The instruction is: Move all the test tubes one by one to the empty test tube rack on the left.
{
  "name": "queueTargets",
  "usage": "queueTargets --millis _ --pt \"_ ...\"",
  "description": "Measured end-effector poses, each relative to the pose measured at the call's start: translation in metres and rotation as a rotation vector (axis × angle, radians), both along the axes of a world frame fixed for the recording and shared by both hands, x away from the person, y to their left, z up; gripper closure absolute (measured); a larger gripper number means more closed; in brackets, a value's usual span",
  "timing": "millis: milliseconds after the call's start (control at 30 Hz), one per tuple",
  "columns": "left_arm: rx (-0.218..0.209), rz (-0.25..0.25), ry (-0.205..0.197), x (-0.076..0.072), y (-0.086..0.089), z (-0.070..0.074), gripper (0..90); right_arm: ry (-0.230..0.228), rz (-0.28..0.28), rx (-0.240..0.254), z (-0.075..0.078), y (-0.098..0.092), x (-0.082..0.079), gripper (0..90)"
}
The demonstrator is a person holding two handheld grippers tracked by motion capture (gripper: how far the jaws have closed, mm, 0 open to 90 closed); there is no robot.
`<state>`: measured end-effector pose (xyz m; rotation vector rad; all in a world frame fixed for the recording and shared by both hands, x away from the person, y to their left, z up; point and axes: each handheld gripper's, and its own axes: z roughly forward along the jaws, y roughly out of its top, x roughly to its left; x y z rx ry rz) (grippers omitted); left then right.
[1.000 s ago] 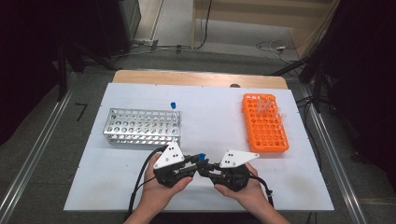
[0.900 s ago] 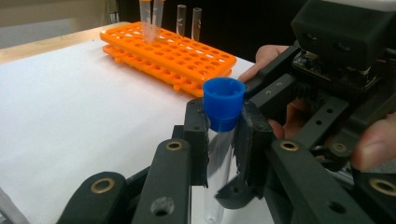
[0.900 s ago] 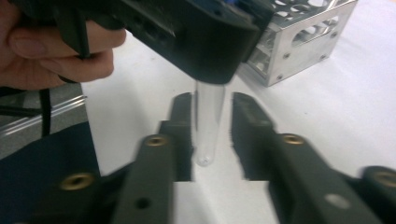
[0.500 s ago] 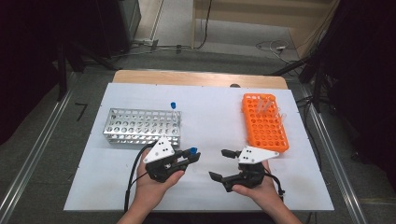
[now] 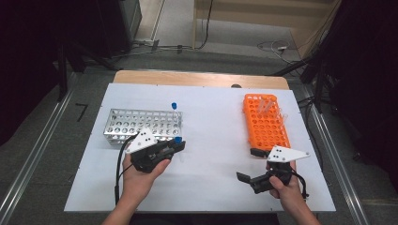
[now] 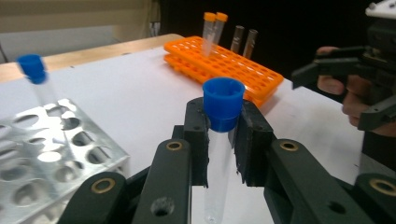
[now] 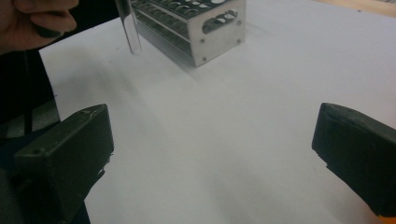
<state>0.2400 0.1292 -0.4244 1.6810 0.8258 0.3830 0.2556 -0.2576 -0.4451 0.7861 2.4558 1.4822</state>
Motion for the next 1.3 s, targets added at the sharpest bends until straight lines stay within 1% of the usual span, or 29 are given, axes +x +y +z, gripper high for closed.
queueTargets --millis 100,267,333,433,667,767,933,1000,1133,1167,1300 --pt "0.005 0.028 -0.018 0.003 0.007 0.004 76.9 0.009 -0.022 -0.001 -0.003 -0.012 0.0 0.0" --pt "0.0 0.057 -0.038 0.01 0.017 0.012 76.9 0.012 -0.067 -0.015 -0.007 -0.028 0.0 0.0" --pt "-0.001 0.067 -0.038 0.014 0.02 0.015 76.9 0.011 -0.082 -0.017 -0.009 -0.034 0.002 0.0" --pt "0.002 0.085 -0.041 0.021 0.025 0.018 76.9 0.012 -0.102 -0.009 -0.009 -0.041 0.005 0.0" --pt "-0.023 0.132 -0.043 0.042 0.033 0.023 76.9 0.016 -0.154 0.013 -0.012 -0.057 0.011 0.0" --pt "-0.022 0.153 -0.039 0.052 0.035 0.024 76.9 0.014 -0.17 0.015 -0.013 -0.061 0.013 0.0" --pt "-0.012 0.192 -0.038 0.069 0.036 0.024 76.9 0.017 -0.178 0.018 -0.014 -0.064 0.014 0.0" --pt "-0.016 0.211 -0.039 0.076 0.036 0.023 77.0 0.016 -0.178 0.016 -0.014 -0.064 0.014 0.0" --pt "-0.023 0.248 -0.028 0.087 0.037 0.022 77.0 0.022 -0.18 0.015 -0.015 -0.064 0.014 0.0" --pt "-0.031 0.253 -0.026 0.09 0.037 0.021 77.0 0.021 -0.18 0.015 -0.015 -0.064 0.014 0.0" --pt "-0.032 0.277 -0.026 0.099 0.035 0.02 77.0 0.019 -0.18 0.016 -0.015 -0.064 0.015 0.0"
